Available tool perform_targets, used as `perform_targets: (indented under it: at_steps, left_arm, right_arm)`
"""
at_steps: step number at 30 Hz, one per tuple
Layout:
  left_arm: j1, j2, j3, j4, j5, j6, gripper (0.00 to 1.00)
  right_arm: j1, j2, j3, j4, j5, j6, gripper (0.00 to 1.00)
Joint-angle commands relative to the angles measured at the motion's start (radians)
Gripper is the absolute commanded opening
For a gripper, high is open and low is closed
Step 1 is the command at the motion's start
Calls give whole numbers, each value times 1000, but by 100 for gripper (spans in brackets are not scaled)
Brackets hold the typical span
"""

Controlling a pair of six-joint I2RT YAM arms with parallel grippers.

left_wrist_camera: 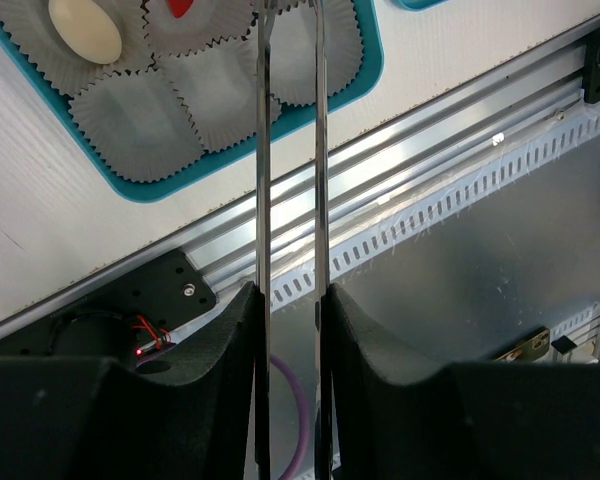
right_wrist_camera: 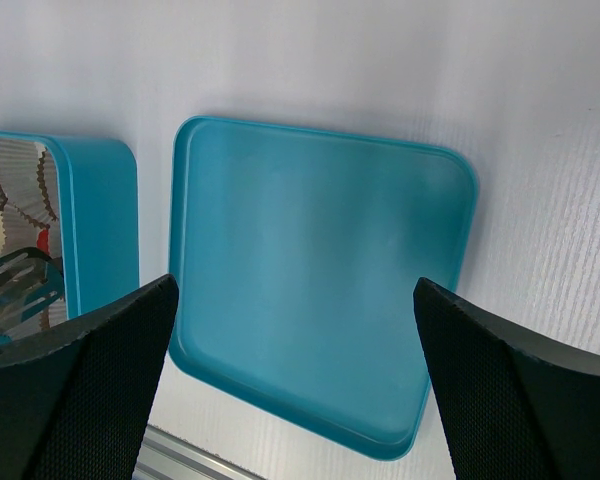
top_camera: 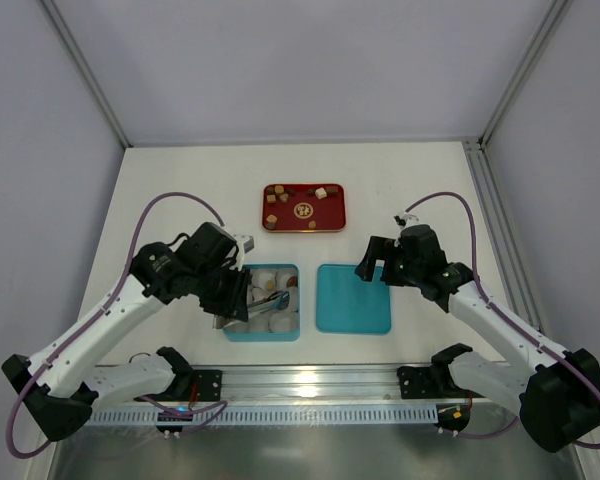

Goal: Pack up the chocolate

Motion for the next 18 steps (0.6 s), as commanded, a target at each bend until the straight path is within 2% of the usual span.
perform_targets:
  at_steps: [1,9,12,18]
  left_arm:
    - [-6,-1,30,28,-6,-16,32]
    - [-13,1,41,23,-9,-18,36]
    - [-11,1,53,22,-21,-18,34]
    - [-11,13,167,-10,-44,-24,32]
  right_arm:
    - [7,-6,28,27,8,0,100]
    - [7,1,25,33,5,0,100]
    - [7,0,25,33,3,0,100]
    - [5,0,29,28,0,-8,100]
